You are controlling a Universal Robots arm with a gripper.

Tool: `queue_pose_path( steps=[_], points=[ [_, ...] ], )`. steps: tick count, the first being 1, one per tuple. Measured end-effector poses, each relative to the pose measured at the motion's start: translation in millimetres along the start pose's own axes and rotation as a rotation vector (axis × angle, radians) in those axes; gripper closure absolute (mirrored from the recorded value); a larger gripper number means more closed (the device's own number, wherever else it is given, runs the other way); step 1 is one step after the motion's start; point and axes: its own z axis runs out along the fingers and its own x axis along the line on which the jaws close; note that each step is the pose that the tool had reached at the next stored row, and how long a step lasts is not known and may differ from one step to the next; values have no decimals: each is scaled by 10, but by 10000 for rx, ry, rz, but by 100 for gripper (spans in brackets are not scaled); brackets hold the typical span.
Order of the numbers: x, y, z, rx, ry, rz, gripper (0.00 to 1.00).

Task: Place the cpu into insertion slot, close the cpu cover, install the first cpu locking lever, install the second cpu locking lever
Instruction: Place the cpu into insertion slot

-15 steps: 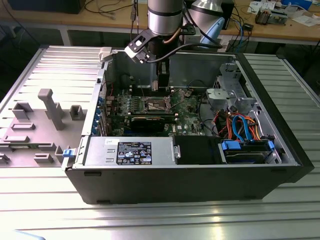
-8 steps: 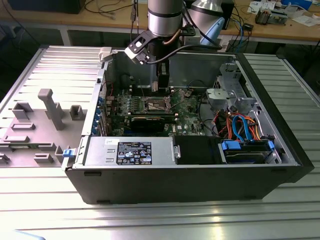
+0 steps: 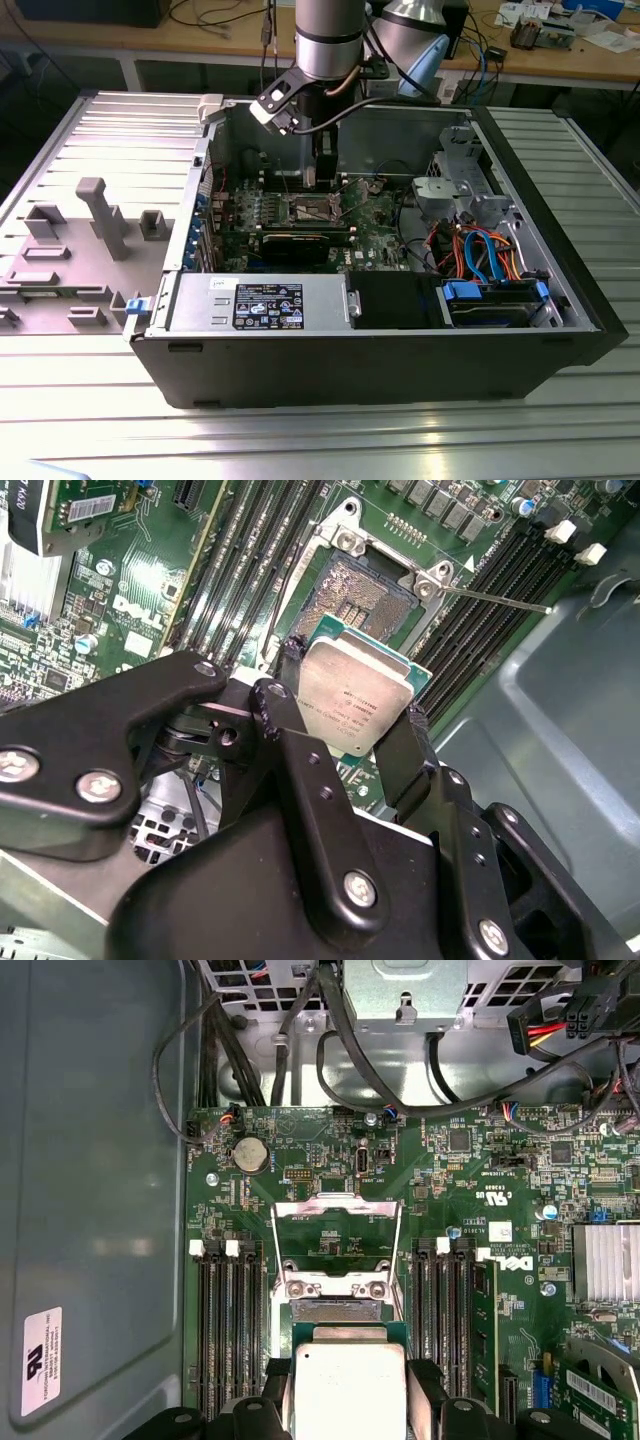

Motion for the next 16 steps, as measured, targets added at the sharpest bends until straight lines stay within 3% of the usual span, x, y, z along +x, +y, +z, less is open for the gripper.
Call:
queue_pose_path(
  steps=[12, 13, 14, 16],
  points=[
    [0, -1, 5, -5, 1, 0, 45],
    [0, -6, 12, -41, 2, 1, 45],
    [-1, -15, 20, -127, -1, -3, 45],
    [-1, -20, 28, -157, 0, -6, 45]
  ],
)
